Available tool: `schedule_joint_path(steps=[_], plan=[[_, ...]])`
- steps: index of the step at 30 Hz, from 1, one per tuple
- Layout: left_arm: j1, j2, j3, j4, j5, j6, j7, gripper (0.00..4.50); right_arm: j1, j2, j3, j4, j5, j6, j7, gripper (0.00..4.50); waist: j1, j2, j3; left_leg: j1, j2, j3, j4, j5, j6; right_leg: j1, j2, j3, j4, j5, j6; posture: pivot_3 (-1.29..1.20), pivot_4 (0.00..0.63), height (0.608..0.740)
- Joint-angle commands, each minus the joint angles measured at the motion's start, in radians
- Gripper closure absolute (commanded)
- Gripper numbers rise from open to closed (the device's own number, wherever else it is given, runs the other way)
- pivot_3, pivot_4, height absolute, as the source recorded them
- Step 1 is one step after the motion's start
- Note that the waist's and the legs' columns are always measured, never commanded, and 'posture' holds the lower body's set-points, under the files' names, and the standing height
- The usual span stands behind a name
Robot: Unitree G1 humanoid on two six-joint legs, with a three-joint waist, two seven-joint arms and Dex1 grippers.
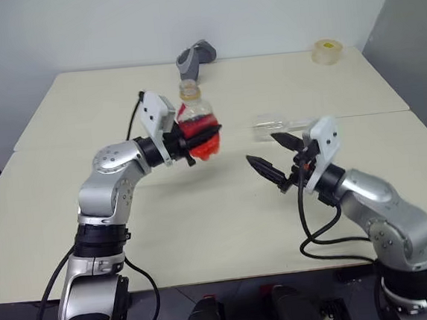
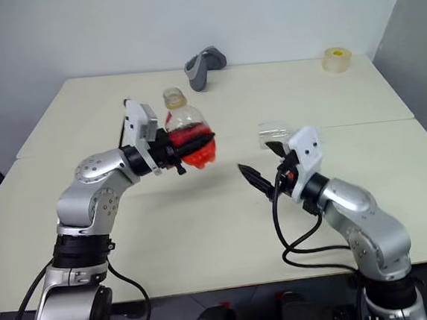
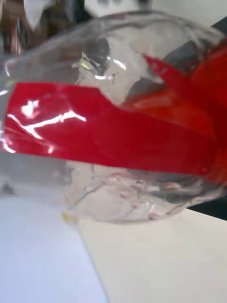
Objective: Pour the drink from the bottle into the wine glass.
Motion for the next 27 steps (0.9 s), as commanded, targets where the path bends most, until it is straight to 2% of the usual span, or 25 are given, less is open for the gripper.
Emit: schedule_joint_path(steps=[1, 6, 10, 14, 18, 27], plan=[[-0.049, 0.014, 0.060, 0.081, 0.088, -0.085, 0.138, 3.35, -0.076, 0.002, 0.011, 0.038, 0.094, -0.001, 0.093, 0.00, 0.000, 0.000, 0.000, 0.000, 0.000, 0.000, 0.000, 0.000, 0.000, 0.000, 0.000, 0.000, 0.000, 0.000, 0.000, 0.00, 0.150, 0.740], [-0.063, 0.017, 0.129, 0.241, 0.174, -0.182, 0.332, 3.35, -0.180, 0.039, 0.062, 0.124, 0.128, -0.021, 0.142, 0.00, -0.001, 0.000, 0.000, -0.001, 0.000, 0.000, 0.000, 0.000, 0.000, -0.001, 0.000, 0.000, 0.000, 0.000, 0.000, 0.00, 0.150, 0.740], [-0.045, 0.029, 0.182, 0.351, 0.201, -0.270, 0.420, 3.35, -0.221, 0.075, 0.118, 0.189, 0.069, -0.073, 0.133, 0.00, 0.000, 0.000, 0.000, -0.002, 0.000, -0.001, 0.000, 0.002, -0.003, -0.003, -0.001, 0.000, 0.000, 0.000, 0.000, 0.00, 0.150, 0.740], [-0.045, 0.012, 0.232, 0.454, 0.182, -0.344, 0.454, 3.35, -0.225, 0.089, 0.170, 0.240, -0.009, -0.137, 0.121, 0.00, 0.000, -0.001, 0.000, -0.004, -0.001, -0.001, 0.001, 0.002, -0.004, -0.005, -0.001, -0.001, 0.000, 0.000, 0.000, 0.00, 0.150, 0.740], [-0.050, -0.019, 0.263, 0.549, 0.155, -0.384, 0.449, 3.35, -0.231, 0.112, 0.176, 0.248, -0.024, -0.147, 0.107, 0.00, 0.003, -0.001, -0.001, -0.005, -0.001, -0.001, 0.001, 0.002, -0.004, -0.005, -0.003, -0.001, 0.001, 0.001, 0.001, 0.00, 0.150, 0.740], [-0.043, -0.044, 0.249, 0.710, 0.173, -0.492, 0.417, 3.35, -0.220, 0.112, 0.197, 0.241, -0.065, -0.163, 0.099, 0.00, 0.000, -0.002, -0.001, -0.005, -0.002, -0.002, 0.001, 0.002, -0.004, -0.005, -0.003, -0.003, 0.001, 0.001, 0.001, 0.00, 0.150, 0.740]])
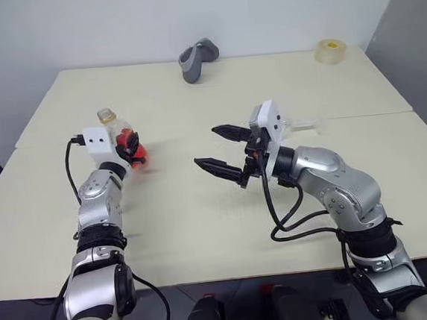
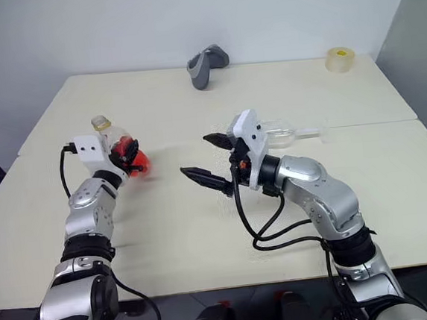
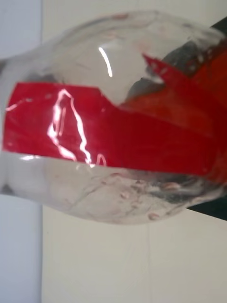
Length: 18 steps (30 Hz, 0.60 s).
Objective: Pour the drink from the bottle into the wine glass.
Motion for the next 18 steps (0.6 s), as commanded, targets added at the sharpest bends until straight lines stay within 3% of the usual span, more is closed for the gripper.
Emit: schedule_joint_path(steps=[1, 5, 15, 18], plan=[[-0.003, 0.007, -0.005, 0.018, 0.017, -0.082, -0.014, 3.35, -0.009, 0.009, -0.004, -0.029, -0.007, -0.022, -0.007, 0.00, 0.000, 0.000, 0.000, 0.000, 0.000, 0.000, 0.000, 0.000, 0.000, 0.000, 0.000, 0.000, 0.000, 0.000, 0.000, 0.00, 0.150, 0.740], [0.016, 0.007, -0.013, 0.046, 0.029, -0.123, -0.005, 3.35, -0.010, 0.008, -0.011, -0.024, -0.011, -0.019, -0.012, 0.00, 0.000, 0.000, 0.000, 0.000, 0.000, 0.000, 0.000, 0.000, 0.000, 0.000, 0.000, 0.000, 0.000, 0.000, 0.000, 0.00, 0.150, 0.740], [0.063, 0.007, 0.003, -0.018, 0.010, -0.093, 0.014, 0.02, -0.023, 0.013, -0.024, 0.001, -0.021, -0.029, -0.012, 0.00, -0.001, 0.000, 0.000, 0.000, 0.000, 0.000, 0.000, 0.000, 0.000, 0.000, 0.000, 0.000, 0.000, 0.000, 0.000, 0.00, 0.150, 0.740], [0.104, 0.000, 0.009, -0.096, -0.003, -0.043, 0.030, 0.02, -0.025, 0.013, -0.025, 0.015, -0.027, -0.042, -0.005, 0.00, -0.001, 0.000, 0.000, 0.000, 0.000, 0.000, 0.000, 0.000, 0.000, 0.000, 0.000, 0.000, 0.000, 0.000, 0.000, 0.00, 0.150, 0.740]])
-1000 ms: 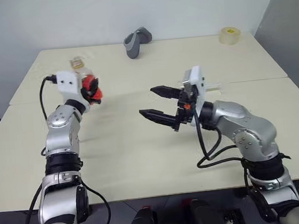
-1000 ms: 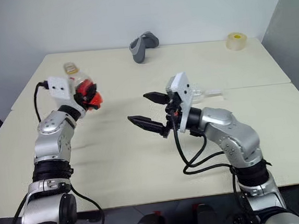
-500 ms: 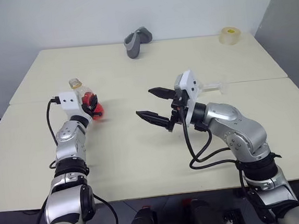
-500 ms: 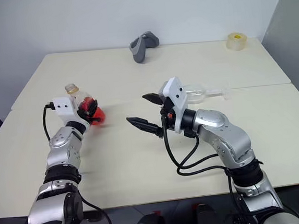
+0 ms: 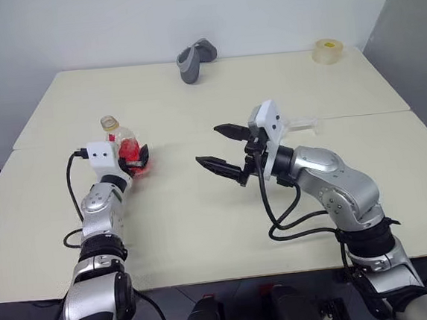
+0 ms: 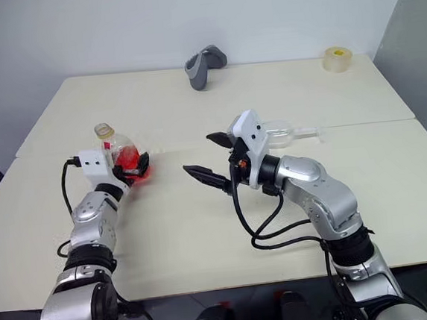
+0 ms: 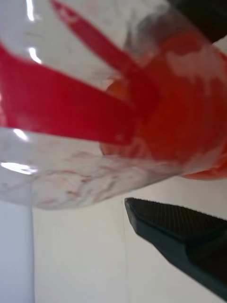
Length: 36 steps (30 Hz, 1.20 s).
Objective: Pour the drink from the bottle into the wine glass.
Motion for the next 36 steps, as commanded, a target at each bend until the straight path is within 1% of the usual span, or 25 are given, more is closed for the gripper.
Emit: schedule_joint_path(steps=[1, 6, 12, 16, 19, 21, 25, 27, 29, 31, 33, 36], plan=[[0.040, -0.003, 0.021, -0.131, -0.030, 0.053, 0.024, 0.02, -0.023, 0.005, -0.023, -0.005, 0.000, -0.040, 0.009, 0.00, 0.000, 0.000, 0.000, 0.000, 0.000, 0.000, 0.000, 0.000, 0.000, 0.000, 0.000, 0.000, 0.000, 0.000, 0.000, 0.00, 0.150, 0.740], [0.176, -0.015, 0.027, -0.420, -0.075, 0.227, 0.062, 0.02, -0.028, 0.007, -0.029, 0.014, -0.002, -0.059, 0.010, 0.00, -0.001, 0.000, 0.000, 0.000, 0.000, 0.000, 0.000, 0.000, 0.000, 0.000, 0.000, 0.001, 0.000, 0.000, 0.000, 0.00, 0.150, 0.740], [0.289, -0.001, 0.045, -0.641, -0.104, 0.376, 0.092, 0.02, -0.015, 0.007, -0.032, 0.018, 0.003, -0.066, 0.018, 0.00, 0.000, 0.000, 0.000, 0.000, 0.000, 0.000, 0.000, 0.000, 0.000, 0.000, 0.000, 0.001, 0.000, 0.000, 0.000, 0.00, 0.150, 0.740], [0.414, 0.030, 0.070, -0.845, -0.135, 0.538, 0.100, 0.02, 0.001, -0.002, -0.035, 0.006, 0.004, -0.063, 0.018, 0.00, -0.001, 0.000, 0.000, 0.001, 0.000, 0.001, -0.001, 0.000, 0.000, 0.000, 0.000, 0.002, 0.000, 0.000, 0.000, 0.00, 0.150, 0.740], [0.463, 0.111, 0.067, -1.004, -0.183, 0.718, 0.053, 0.02, 0.026, -0.038, -0.041, -0.003, -0.026, -0.079, 0.014, 0.00, 0.000, 0.000, 0.000, 0.001, 0.000, 0.000, -0.001, -0.001, 0.001, 0.000, 0.000, 0.002, 0.000, 0.000, 0.000, 0.00, 0.150, 0.740], [0.441, 0.169, 0.059, -1.060, -0.219, 0.801, 0.011, 0.02, 0.039, -0.071, -0.048, 0.001, -0.052, -0.104, 0.015, 0.00, 0.008, 0.000, 0.000, 0.000, 0.000, -0.001, -0.001, -0.002, 0.003, 0.001, 0.000, 0.000, -0.001, 0.000, 0.000, 0.00, 0.150, 0.740], [0.338, 0.278, 0.013, -1.102, -0.304, 0.926, -0.109, 0.02, 0.073, -0.162, -0.076, 0.031, -0.116, -0.165, 0.026, 0.00, 0.015, 0.000, 0.000, 0.001, 0.000, -0.003, 0.000, -0.002, 0.003, 0.004, 0.000, -0.002, -0.002, 0.000, 0.000, 0.00, 0.150, 0.740], [0.307, 0.308, -0.018, -1.099, -0.320, 0.955, -0.159, 0.02, 0.081, -0.198, -0.082, 0.051, -0.148, -0.199, 0.026, 0.00, 0.012, 0.000, 0.000, 0.002, -0.001, -0.002, 0.000, -0.001, 0.002, 0.005, 0.000, -0.001, -0.003, 0.000, 0.000, 0.00, 0.150, 0.740], [0.273, 0.345, -0.079, -1.083, -0.313, 0.974, -0.218, 0.02, 0.085, -0.244, -0.089, 0.086, -0.204, -0.245, 0.018, 0.00, 0.005, 0.000, 0.000, 0.003, 0.000, 0.001, -0.001, 0.000, 0.000, 0.005, 0.000, 0.001, -0.002, 0.000, 0.000, 0.00, 0.150, 0.740], [0.219, 0.357, -0.122, -1.059, -0.330, 1.004, -0.268, 0.02, 0.090, -0.288, -0.091, 0.120, -0.249, -0.288, 0.022, 0.00, 0.003, 0.000, 0.000, 0.003, 0.000, 0.001, -0.002, 0.000, 0.000, 0.005, 0.000, 0.001, -0.002, 0.000, 0.000, 0.00, 0.150, 0.740], [0.162, 0.350, -0.156, -1.025, -0.328, 1.011, -0.303, 0.02, 0.086, -0.305, -0.110, 0.150, -0.257, -0.304, 0.019, 0.00, 0.003, 0.000, 0.000, 0.003, 0.001, 0.001, -0.002, -0.001, 0.001, 0.004, 0.001, 0.001, -0.002, 0.000, 0.000, 0.00, 0.150, 0.740], [0.095, 0.334, -0.198, -0.980, -0.300, 0.961, -0.348, 0.02, 0.066, -0.336, -0.110, 0.211, -0.322, -0.346, -0.001, 0.00, -0.001, 0.000, 0.000, 0.003, 0.001, 0.002, -0.002, -0.001, 0.001, 0.004, 0.001, 0.002, -0.002, 0.000, 0.000, 0.00, 0.150, 0.740]])
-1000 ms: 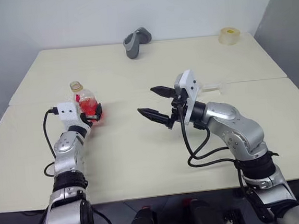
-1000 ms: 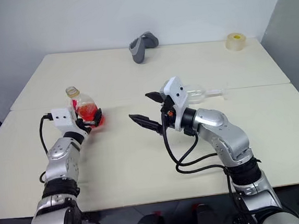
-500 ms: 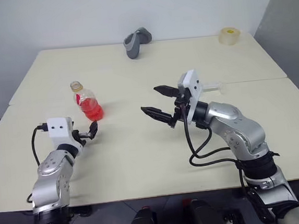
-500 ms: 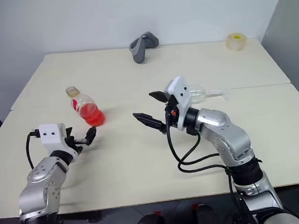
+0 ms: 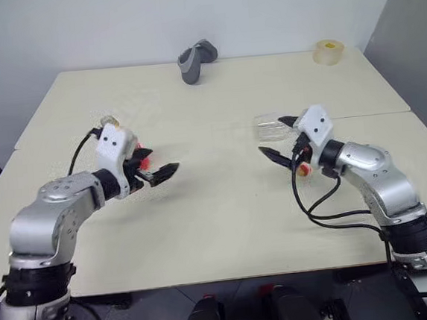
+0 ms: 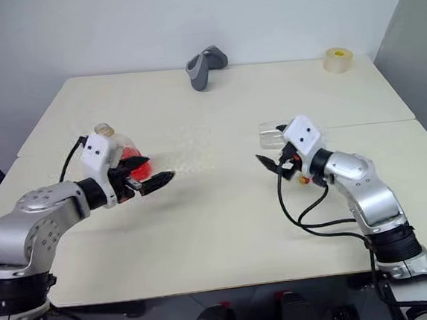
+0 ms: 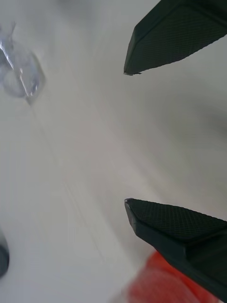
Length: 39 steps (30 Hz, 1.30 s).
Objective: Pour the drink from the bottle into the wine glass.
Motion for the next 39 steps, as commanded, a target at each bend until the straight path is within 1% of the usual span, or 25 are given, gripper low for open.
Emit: schedule_joint_path(steps=[1, 4, 8, 9, 11, 14, 16, 18, 22, 27, 34, 39], plan=[[-0.084, -0.018, -0.014, 0.043, 0.011, -0.064, -0.043, 0.02, -0.038, -0.044, -0.009, 0.070, -0.110, -0.092, -0.032, 0.00, -0.001, 0.000, 0.000, 0.000, 0.000, 0.001, 0.000, 0.000, 0.000, 0.000, 0.000, 0.001, 0.000, 0.000, 0.000, 0.00, 0.150, 0.740], [-0.131, -0.049, -0.033, 0.080, 0.007, -0.118, -0.102, 0.02, -0.074, -0.081, 0.027, 0.197, -0.241, -0.228, -0.078, 0.00, 0.001, 0.000, 0.000, 0.000, 0.000, 0.001, 0.001, 0.000, -0.001, 0.000, 0.000, 0.001, 0.000, 0.000, 0.000, 0.00, 0.150, 0.740], [-0.151, -0.036, -0.105, 0.144, 0.051, -0.166, -0.195, 0.02, -0.124, -0.110, 0.087, 0.389, -0.405, -0.426, -0.155, 0.00, -0.001, 0.000, 0.000, 0.000, 0.000, 0.003, 0.001, 0.001, -0.001, 0.000, 0.000, 0.002, 0.000, 0.000, 0.000, 0.00, 0.150, 0.740], [-0.157, -0.039, -0.112, 0.148, 0.035, -0.165, -0.231, 0.02, -0.144, -0.114, 0.106, 0.441, -0.448, -0.468, -0.181, 0.00, -0.001, 0.000, 0.000, 0.000, 0.000, 0.004, 0.001, 0.001, -0.001, 0.000, 0.000, 0.003, 0.000, 0.000, 0.000, 0.00, 0.150, 0.740], [-0.172, -0.047, -0.126, 0.139, -0.006, -0.151, -0.303, 0.02, -0.184, -0.111, 0.134, 0.533, -0.515, -0.522, -0.228, 0.00, -0.002, 0.000, 0.000, 0.000, 0.000, 0.004, 0.001, 0.001, -0.001, -0.001, 0.000, 0.004, 0.000, 0.000, 0.000, 0.00, 0.150, 0.740], [-0.192, -0.058, -0.147, 0.130, -0.031, -0.140, -0.372, 0.02, -0.236, -0.103, 0.169, 0.636, -0.587, -0.588, -0.269, 0.00, -0.002, 0.000, 0.001, -0.001, 0.000, 0.005, 0.002, 0.001, -0.001, -0.002, 0.000, 0.004, 0.000, 0.000, 0.000, 0.00, 0.150, 0.740], [-0.202, -0.089, -0.164, 0.121, -0.042, -0.154, -0.405, 0.02, -0.278, -0.088, 0.193, 0.719, -0.628, -0.616, -0.303, 0.00, -0.003, 0.000, 0.001, -0.001, 0.000, 0.005, 0.002, 0.001, -0.001, -0.002, 0.000, 0.004, 0.000, 0.000, 0.000, 0.00, 0.150, 0.740], [-0.209, -0.126, -0.180, 0.124, -0.026, -0.183, -0.403, 0.02, -0.309, -0.072, 0.200, 0.786, -0.645, -0.637, -0.324, 0.00, -0.003, 0.000, 0.000, -0.001, 0.000, 0.005, 0.002, 0.001, -0.001, -0.001, 0.000, 0.004, 0.000, 0.000, 0.000, 0.00, 0.150, 0.740], [-0.219, -0.222, -0.196, 0.189, 0.071, -0.322, -0.322, 0.02, -0.375, -0.046, 0.219, 0.913, -0.683, -0.678, -0.359, 0.00, -0.003, 0.000, 0.001, -0.001, 0.000, 0.005, 0.002, 0.001, -0.001, -0.001, 0.000, 0.004, 0.000, 0.000, 0.000, 0.00, 0.150, 0.740], [-0.215, -0.294, -0.223, 0.239, 0.142, -0.406, -0.269, 0.02, -0.410, -0.023, 0.227, 1.017, -0.697, -0.709, -0.386, 0.00, -0.003, 0.000, 0.000, -0.001, 0.000, 0.005, 0.003, 0.001, -0.001, -0.001, 0.000, 0.005, 0.001, 0.000, 0.000, 0.00, 0.150, 0.740], [-0.210, -0.384, -0.230, 0.245, 0.167, -0.423, -0.212, 0.02, -0.461, -0.003, 0.260, 1.128, -0.746, -0.719, -0.435, 0.00, -0.003, 0.000, 0.001, -0.001, 0.000, 0.006, 0.003, 0.001, -0.001, -0.001, 0.000, 0.005, 0.001, 0.000, 0.000, 0.00, 0.150, 0.740], [-0.208, -0.399, -0.228, 0.233, 0.170, -0.415, -0.199, 0.02, -0.512, 0.011, 0.301, 1.205, -0.800, -0.707, -0.495, 0.00, -0.004, 0.000, 0.000, -0.001, 0.001, 0.006, 0.003, 0.001, -0.001, -0.001, 0.000, 0.005, 0.001, 0.000, 0.000, 0.00, 0.150, 0.740]])
